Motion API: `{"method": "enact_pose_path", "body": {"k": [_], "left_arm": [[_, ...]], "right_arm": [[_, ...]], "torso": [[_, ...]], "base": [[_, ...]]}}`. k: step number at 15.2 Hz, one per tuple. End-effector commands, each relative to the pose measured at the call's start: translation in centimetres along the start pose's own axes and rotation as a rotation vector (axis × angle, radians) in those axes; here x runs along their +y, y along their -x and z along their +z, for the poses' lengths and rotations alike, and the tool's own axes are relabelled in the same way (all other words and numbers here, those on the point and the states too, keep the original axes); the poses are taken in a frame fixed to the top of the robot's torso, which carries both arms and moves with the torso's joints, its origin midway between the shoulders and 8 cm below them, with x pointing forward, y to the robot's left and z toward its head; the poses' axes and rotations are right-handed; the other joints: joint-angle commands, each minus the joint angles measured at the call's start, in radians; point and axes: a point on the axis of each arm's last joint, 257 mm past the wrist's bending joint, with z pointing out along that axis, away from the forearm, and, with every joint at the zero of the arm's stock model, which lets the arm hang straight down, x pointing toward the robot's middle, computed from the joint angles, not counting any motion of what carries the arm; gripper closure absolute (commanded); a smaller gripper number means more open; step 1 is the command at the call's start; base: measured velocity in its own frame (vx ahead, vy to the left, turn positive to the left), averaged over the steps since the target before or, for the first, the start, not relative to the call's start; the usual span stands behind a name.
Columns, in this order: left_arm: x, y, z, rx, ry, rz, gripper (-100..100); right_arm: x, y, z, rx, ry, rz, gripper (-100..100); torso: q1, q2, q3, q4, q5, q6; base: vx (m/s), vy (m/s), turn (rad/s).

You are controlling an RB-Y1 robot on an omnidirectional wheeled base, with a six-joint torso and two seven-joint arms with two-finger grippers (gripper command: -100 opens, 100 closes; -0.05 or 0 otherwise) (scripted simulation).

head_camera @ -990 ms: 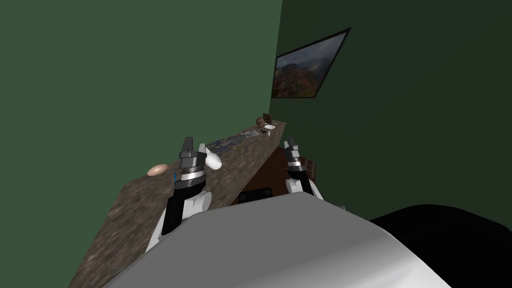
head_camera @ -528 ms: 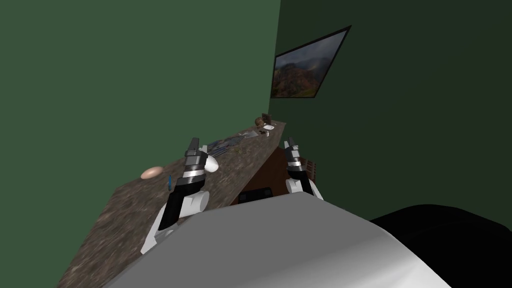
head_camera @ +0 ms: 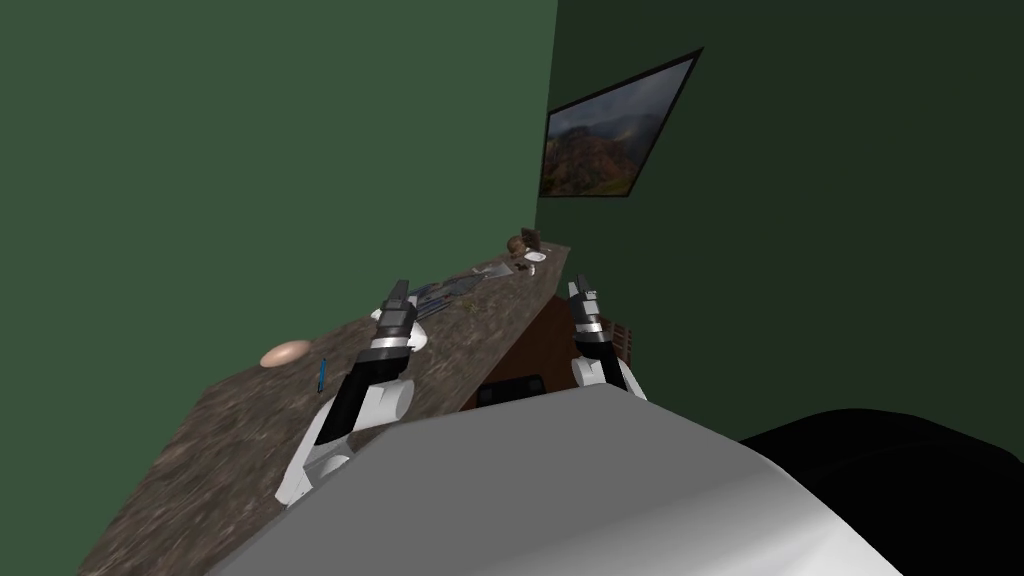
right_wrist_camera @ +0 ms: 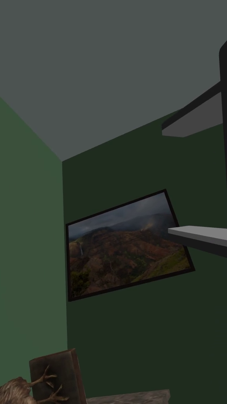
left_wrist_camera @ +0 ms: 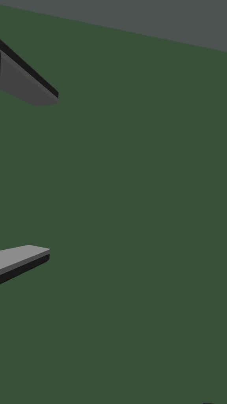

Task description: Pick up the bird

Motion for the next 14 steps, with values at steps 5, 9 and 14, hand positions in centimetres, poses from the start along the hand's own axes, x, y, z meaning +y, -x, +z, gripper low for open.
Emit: {"method": "enact_pose_path", "body": {"k": [5,9,14], "left_arm": [[3.3,0.3,0.4,0.026,0.116,0.049,-100],[5.2,0.3,0.4,0.040,0.183,0.066,-100],[7.9,0.7,0.2,0.056,0.278,0.098,-100]], "right_arm": [[0.0,0.0,0.0,0.000,0.000,0.000,0],[0.0,0.0,0.0,0.000,0.000,0.000,0],[0.0,0.0,0.0,0.000,0.000,0.000,0]], "torso": [[0.002,0.002,0.001,0.000,0.000,0.000],[0.001,0.001,0.001,0.000,0.000,0.000],[0.002,0.001,0.001,0.000,0.000,0.000]], "base": [[0.052,-0.060,0.001],[0.056,-0.063,0.002],[0.063,-0.062,0.002]]}}
